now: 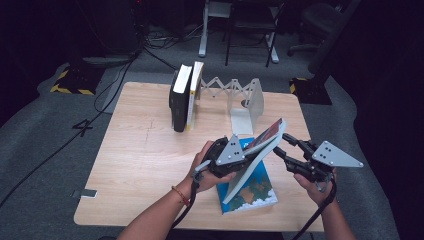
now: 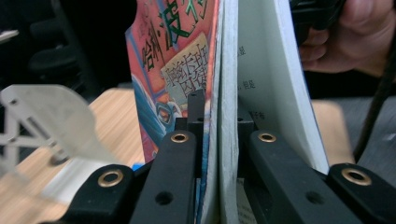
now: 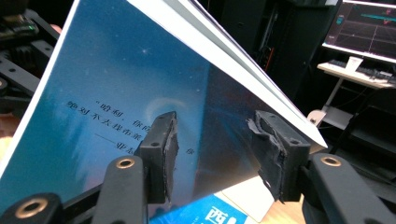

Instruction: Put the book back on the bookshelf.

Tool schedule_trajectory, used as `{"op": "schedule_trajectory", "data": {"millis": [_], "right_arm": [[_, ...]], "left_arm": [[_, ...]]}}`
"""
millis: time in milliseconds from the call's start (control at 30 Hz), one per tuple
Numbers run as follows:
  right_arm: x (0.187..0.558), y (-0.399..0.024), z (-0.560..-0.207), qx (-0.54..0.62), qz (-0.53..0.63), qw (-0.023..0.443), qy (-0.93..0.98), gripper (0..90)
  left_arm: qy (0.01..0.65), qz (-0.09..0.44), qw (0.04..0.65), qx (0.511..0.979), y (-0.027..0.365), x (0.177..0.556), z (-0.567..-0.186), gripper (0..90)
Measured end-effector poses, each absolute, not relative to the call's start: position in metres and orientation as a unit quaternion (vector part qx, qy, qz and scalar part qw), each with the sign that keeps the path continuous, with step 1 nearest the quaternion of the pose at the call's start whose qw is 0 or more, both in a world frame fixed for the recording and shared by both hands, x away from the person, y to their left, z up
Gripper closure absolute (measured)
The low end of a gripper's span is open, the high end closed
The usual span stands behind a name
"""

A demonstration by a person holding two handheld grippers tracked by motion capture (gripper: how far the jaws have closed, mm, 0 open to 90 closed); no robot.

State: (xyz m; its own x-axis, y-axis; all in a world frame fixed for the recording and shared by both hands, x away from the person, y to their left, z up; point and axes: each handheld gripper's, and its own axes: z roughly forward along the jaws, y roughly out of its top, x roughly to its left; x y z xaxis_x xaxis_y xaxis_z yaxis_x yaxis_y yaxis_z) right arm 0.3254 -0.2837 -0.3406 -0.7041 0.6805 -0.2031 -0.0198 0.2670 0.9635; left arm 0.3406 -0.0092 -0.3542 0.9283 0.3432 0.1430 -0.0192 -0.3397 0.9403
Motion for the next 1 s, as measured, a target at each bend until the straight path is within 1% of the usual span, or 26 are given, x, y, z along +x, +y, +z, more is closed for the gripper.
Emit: {"op": "schedule_trajectory", "data": {"millis": [133,267,367,500,567,733,900,1000], "right_arm": [[0.322,-0.282,-0.339,0.217,0.557,0.312,0.738,50.7],[0.316,-0.275,-0.339,0.205,0.557,0.315,0.740,48.5],[0.310,-0.265,-0.337,0.190,0.554,0.321,0.745,47.7],[0.305,-0.252,-0.337,0.176,0.553,0.325,0.746,47.4],[0.304,-0.248,-0.339,0.171,0.554,0.325,0.748,46.5],[0.305,-0.249,-0.352,0.186,0.556,0.307,0.749,45.9],[0.311,-0.259,-0.369,0.213,0.554,0.283,0.753,47.3],[0.314,-0.265,-0.372,0.224,0.560,0.270,0.750,47.4]], "left_arm": [[0.102,0.152,0.577,0.796,-0.005,0.338,-0.359,84.1],[0.105,0.158,0.576,0.795,0.005,0.327,-0.365,83.2],[0.112,0.154,0.574,0.796,0.014,0.322,-0.368,81.5],[0.121,0.148,0.571,0.798,0.022,0.317,-0.376,76.8],[0.124,0.134,0.570,0.801,0.024,0.316,-0.382,75.7],[0.117,0.140,0.567,0.803,0.023,0.311,-0.393,75.9],[0.114,0.131,0.585,0.792,0.019,0.311,-0.402,78.2],[0.104,0.121,0.591,0.791,0.012,0.317,-0.403,79.0]]}}
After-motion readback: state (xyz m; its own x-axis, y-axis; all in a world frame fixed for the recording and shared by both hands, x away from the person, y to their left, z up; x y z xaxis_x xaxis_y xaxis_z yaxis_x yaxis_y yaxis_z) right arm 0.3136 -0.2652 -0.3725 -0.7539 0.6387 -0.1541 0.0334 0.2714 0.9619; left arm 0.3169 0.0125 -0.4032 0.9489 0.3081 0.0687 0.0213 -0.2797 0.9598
